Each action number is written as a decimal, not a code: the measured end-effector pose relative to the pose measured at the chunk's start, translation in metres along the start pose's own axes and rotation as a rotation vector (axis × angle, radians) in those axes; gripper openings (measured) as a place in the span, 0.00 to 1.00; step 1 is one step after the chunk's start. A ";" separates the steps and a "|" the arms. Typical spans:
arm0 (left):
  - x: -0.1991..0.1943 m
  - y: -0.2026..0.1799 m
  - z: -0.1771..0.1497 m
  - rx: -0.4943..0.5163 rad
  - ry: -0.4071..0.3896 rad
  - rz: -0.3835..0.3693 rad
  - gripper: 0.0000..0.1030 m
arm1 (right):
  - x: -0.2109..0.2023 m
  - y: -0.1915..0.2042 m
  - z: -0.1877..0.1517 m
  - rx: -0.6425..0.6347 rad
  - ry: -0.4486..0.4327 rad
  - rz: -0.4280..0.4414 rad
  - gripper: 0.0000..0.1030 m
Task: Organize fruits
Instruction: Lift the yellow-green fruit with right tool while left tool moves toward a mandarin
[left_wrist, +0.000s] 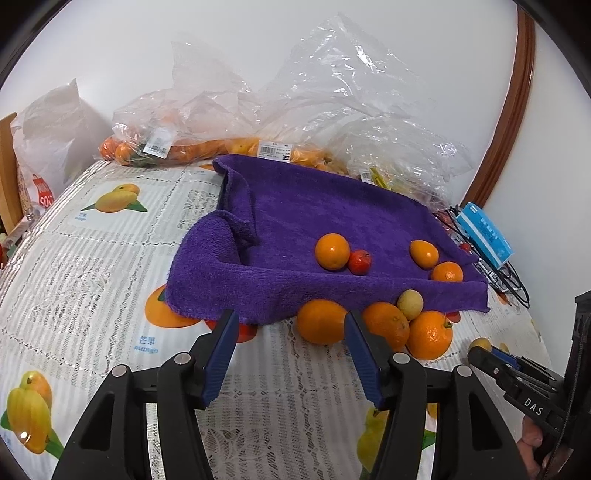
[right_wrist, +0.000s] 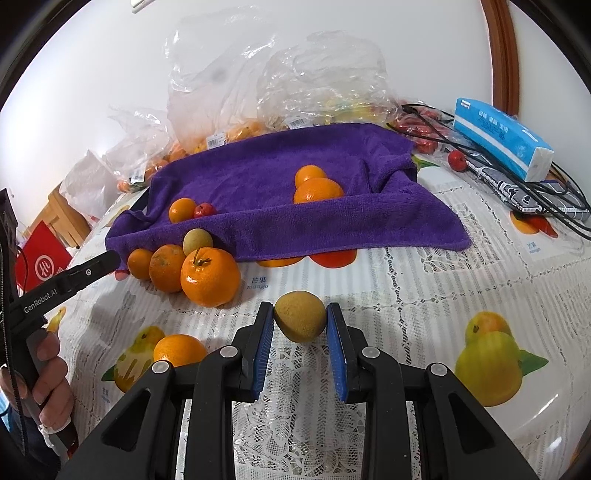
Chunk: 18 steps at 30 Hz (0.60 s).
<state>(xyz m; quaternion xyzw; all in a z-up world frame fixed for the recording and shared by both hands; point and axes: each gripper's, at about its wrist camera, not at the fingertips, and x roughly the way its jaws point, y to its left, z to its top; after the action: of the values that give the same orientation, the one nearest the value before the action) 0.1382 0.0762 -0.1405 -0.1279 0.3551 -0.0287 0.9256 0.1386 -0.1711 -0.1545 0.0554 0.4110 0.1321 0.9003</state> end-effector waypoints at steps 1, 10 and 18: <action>0.001 -0.001 0.000 0.001 0.003 -0.001 0.56 | 0.000 0.000 0.000 0.001 0.001 0.001 0.28; 0.028 -0.013 0.004 0.014 0.110 -0.010 0.56 | 0.000 -0.003 0.000 0.016 -0.003 0.023 0.28; 0.041 -0.026 0.005 0.054 0.130 0.060 0.50 | 0.002 -0.003 0.000 0.019 0.007 0.037 0.28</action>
<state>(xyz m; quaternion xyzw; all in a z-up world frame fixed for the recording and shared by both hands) 0.1730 0.0460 -0.1571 -0.0900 0.4172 -0.0191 0.9041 0.1408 -0.1736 -0.1563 0.0710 0.4143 0.1453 0.8956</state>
